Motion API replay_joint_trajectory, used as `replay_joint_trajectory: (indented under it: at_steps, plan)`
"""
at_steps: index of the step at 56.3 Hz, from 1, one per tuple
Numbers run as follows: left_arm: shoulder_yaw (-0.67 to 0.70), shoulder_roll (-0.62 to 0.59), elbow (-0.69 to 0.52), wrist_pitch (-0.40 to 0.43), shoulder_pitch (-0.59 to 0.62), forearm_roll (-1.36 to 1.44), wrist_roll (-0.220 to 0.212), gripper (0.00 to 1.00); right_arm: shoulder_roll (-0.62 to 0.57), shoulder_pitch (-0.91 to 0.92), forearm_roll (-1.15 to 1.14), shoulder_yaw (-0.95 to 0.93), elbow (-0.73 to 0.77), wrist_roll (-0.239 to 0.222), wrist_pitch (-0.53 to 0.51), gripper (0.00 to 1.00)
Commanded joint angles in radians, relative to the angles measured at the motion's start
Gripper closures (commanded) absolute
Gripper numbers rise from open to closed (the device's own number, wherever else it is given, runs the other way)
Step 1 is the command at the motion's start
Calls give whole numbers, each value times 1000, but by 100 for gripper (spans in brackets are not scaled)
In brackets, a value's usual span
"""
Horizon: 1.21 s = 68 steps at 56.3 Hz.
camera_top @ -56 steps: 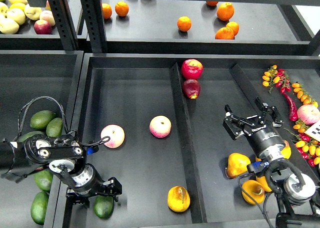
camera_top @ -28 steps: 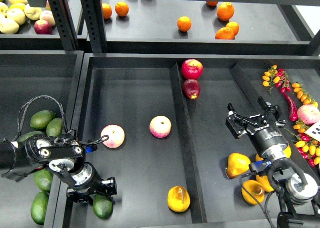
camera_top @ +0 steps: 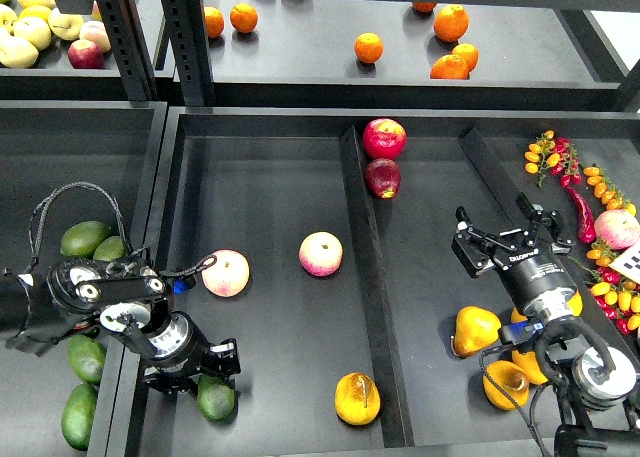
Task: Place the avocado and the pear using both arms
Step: 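Lift the avocado and carry it into the avocado bin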
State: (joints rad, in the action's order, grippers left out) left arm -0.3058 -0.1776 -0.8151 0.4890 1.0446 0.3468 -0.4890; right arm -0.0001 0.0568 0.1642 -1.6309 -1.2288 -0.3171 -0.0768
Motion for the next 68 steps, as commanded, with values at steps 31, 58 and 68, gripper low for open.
replay_joint_trajectory:
  at_steps: [31,58,68]
  plan:
    - [27,-88,126,0,242,-149,0,65,0,15,3,11,0,-7,-1,0]
    - [36,-434,96,0,152,-147,0,65,0,31,3,40,8,-8,0,0]
    - [37,-508,44,0,109,-143,0,63,0,31,3,45,9,-8,0,0]
